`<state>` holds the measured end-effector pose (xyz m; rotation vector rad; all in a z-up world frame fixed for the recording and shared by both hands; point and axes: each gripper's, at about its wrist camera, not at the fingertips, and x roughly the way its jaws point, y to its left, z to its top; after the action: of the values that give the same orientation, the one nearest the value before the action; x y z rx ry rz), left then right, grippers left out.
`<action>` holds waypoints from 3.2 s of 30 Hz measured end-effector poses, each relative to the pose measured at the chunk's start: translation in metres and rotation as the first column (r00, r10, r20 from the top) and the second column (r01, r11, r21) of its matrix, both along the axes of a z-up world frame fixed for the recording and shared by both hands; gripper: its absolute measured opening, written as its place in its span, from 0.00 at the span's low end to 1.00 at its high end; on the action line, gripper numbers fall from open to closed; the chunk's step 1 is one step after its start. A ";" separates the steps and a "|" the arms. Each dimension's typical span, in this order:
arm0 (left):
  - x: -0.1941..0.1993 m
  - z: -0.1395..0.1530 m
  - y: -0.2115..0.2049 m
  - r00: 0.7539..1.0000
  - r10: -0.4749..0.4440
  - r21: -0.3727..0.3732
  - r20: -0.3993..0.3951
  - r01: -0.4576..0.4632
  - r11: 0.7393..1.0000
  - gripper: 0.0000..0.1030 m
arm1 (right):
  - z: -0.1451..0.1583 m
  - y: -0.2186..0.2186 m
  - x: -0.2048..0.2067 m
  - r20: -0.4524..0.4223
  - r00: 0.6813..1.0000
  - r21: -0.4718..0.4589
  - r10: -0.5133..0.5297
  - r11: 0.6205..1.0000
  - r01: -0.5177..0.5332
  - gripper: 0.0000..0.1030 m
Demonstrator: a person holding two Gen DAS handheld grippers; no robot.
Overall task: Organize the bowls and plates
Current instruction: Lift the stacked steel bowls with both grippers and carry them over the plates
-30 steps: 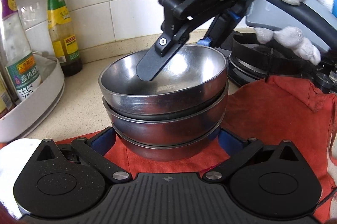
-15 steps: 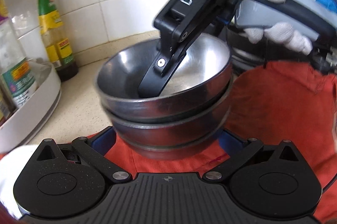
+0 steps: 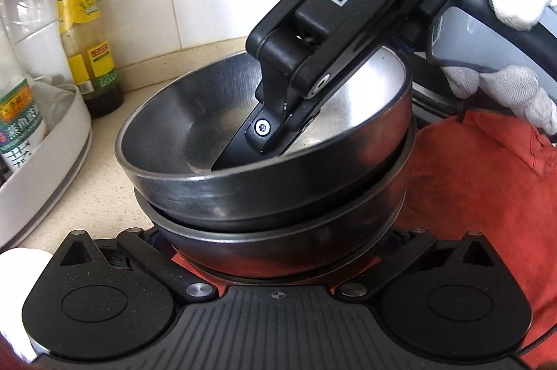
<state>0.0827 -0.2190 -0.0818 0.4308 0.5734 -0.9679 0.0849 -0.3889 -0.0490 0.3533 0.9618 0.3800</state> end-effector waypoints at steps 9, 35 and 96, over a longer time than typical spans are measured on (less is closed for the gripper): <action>-0.008 0.028 0.020 0.998 0.042 -0.020 0.035 -0.041 0.999 1.00 | 0.029 0.020 -0.002 0.054 0.999 -0.009 0.003 1.000 -0.002 0.74; -0.028 0.093 0.134 0.949 0.291 -0.045 0.123 -0.287 0.957 1.00 | 0.104 0.154 0.005 0.155 0.970 -0.033 0.188 0.982 -0.185 0.74; 0.020 0.036 0.144 0.870 0.491 0.111 0.047 -0.493 0.863 1.00 | 0.028 0.196 0.076 0.102 0.953 -0.086 0.287 0.957 -0.279 0.73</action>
<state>0.1026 -0.0752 -0.0460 0.3725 0.6865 -0.4376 0.1611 -0.1932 -0.0214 0.1266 0.9135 0.6196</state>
